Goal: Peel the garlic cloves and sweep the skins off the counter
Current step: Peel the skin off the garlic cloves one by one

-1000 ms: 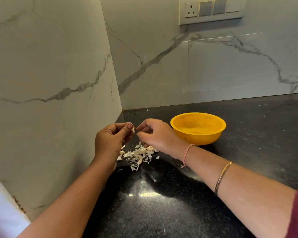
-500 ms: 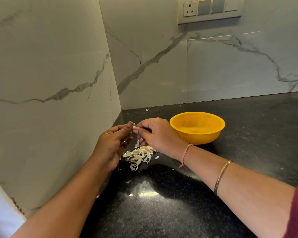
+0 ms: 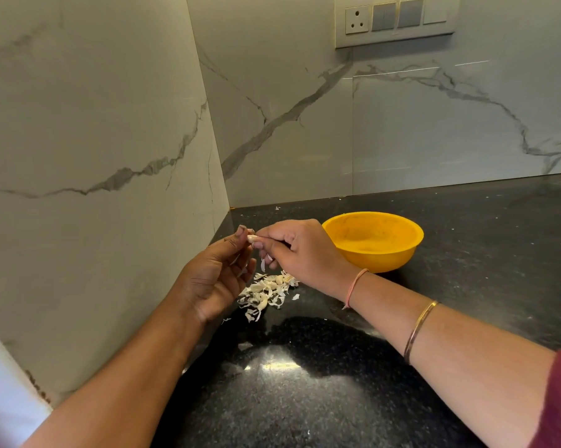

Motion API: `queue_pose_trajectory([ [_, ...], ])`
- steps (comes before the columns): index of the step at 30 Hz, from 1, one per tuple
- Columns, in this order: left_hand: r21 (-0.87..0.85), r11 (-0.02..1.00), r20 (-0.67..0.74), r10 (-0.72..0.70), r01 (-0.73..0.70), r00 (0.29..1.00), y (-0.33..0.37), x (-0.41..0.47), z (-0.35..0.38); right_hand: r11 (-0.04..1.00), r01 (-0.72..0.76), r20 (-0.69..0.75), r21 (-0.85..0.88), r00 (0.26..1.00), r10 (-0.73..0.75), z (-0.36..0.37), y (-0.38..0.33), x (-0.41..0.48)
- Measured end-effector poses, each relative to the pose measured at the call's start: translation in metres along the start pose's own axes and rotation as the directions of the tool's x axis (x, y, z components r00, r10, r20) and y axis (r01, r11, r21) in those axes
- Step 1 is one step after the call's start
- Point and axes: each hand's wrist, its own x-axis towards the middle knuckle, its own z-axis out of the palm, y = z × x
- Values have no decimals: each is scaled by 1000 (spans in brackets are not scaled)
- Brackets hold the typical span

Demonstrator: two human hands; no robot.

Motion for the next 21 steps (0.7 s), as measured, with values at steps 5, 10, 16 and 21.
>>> queue_pose_trajectory([
  [5,-16,1000,12,-20,20,1000,1,0,-2,979,-119,67,164,992,110,0,0,0],
  [10,96,993,-14,66,-65,998,-3,2,-3,945,-258,116,204,964,238,4,0,0],
  [16,568,777,-4,332,-271,943,-10,2,-3,990,-126,83,-65,988,131,6,-2,0],
  [21,732,550,102,496,-403,862,-13,4,-3,993,-102,131,-61,985,109,4,-4,-1],
])
